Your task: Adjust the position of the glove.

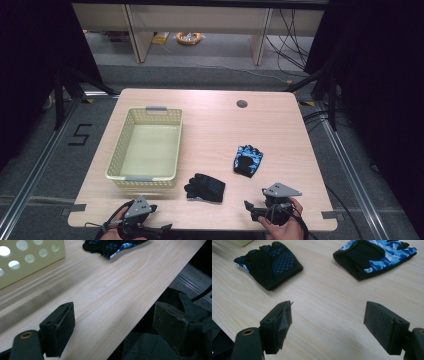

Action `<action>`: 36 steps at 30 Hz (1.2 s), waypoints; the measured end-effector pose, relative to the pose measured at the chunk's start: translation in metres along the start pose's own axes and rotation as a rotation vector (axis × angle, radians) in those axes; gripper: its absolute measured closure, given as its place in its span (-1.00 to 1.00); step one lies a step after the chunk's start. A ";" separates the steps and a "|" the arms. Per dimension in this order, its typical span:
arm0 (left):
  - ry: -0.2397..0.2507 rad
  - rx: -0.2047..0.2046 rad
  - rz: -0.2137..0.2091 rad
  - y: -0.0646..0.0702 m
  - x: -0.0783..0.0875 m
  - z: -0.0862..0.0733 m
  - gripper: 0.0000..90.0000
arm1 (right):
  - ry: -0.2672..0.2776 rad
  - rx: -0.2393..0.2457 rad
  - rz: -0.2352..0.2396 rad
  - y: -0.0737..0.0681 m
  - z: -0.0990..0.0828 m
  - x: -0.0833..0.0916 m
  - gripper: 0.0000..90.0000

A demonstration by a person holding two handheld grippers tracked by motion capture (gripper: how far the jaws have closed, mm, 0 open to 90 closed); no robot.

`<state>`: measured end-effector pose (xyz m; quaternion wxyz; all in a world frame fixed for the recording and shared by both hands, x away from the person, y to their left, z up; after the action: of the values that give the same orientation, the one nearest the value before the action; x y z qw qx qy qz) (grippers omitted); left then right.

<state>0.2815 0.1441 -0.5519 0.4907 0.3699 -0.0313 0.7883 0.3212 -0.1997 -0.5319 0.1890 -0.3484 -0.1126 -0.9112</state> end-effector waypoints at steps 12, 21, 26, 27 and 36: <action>0.001 -0.003 -0.004 0.001 0.000 0.000 -0.62 | -0.008 -0.002 0.011 -0.001 -0.001 0.000 -0.44; 0.012 0.008 -0.003 0.001 -0.002 0.000 -0.62 | -0.015 -0.002 0.029 -0.001 0.000 0.000 -0.39; 0.020 0.023 -0.001 0.002 -0.003 0.002 -0.63 | -0.004 -0.004 0.024 -0.003 0.004 -0.002 -0.39; 0.020 0.023 -0.001 0.002 -0.003 0.002 -0.63 | -0.004 -0.004 0.024 -0.003 0.004 -0.002 -0.39; 0.019 -0.009 0.009 -0.001 -0.009 0.011 -0.63 | -0.006 0.054 0.041 -0.012 0.017 -0.010 -0.27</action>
<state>0.2905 0.1334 -0.5501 0.4892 0.3601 -0.0320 0.7937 0.3330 -0.1802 -0.5273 0.2165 -0.3481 -0.1304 -0.9027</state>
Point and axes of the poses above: each handheld gripper's, and its own axes: x roughly backward along the jaws, z roughly out of its top, y roughly to its right, the point moved 6 cm from there along -x, roughly forward along the jaws, and after that the axes turned 13 degrees about -z, right-handed, at the moved point
